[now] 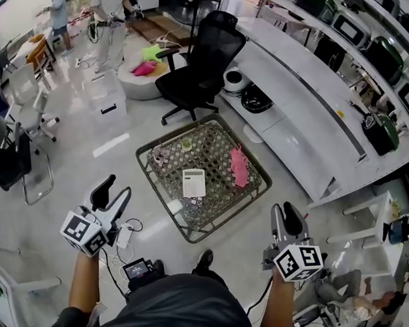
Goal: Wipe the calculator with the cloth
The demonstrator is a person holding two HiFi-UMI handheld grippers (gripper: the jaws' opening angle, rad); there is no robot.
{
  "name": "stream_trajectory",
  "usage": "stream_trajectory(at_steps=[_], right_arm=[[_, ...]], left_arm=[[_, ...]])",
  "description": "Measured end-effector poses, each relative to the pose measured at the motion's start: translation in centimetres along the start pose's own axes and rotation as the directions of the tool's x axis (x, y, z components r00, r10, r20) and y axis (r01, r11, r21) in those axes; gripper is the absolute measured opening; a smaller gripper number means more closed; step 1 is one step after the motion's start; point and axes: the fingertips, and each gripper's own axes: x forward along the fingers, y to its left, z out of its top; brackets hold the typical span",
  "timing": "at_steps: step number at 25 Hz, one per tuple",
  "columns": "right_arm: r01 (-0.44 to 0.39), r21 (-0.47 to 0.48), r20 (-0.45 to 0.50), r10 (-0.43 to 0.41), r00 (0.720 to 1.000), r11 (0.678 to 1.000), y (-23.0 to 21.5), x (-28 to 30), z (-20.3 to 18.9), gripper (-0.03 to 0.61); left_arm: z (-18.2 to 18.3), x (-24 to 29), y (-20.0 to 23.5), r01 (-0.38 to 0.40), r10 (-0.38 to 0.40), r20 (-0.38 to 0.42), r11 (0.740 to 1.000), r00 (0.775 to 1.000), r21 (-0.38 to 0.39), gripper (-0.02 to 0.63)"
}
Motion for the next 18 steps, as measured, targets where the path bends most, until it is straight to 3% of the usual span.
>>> stream_trajectory(at_steps=[10,18], right_arm=[[-0.113,0.024,-0.015,0.113,0.993,0.993,-6.5,4.3,0.1,0.123],[-0.215,0.014,-0.011,0.216,0.976,0.976,-7.6,6.2,0.7,0.123]], left_arm=[[0.7,2.8,-4.7,-0.107,0.107,0.004,0.994,0.994,0.032,0.247],[1.0,1.0,-6.5,-0.220,0.219,0.025,0.975,0.975,0.037,0.247]])
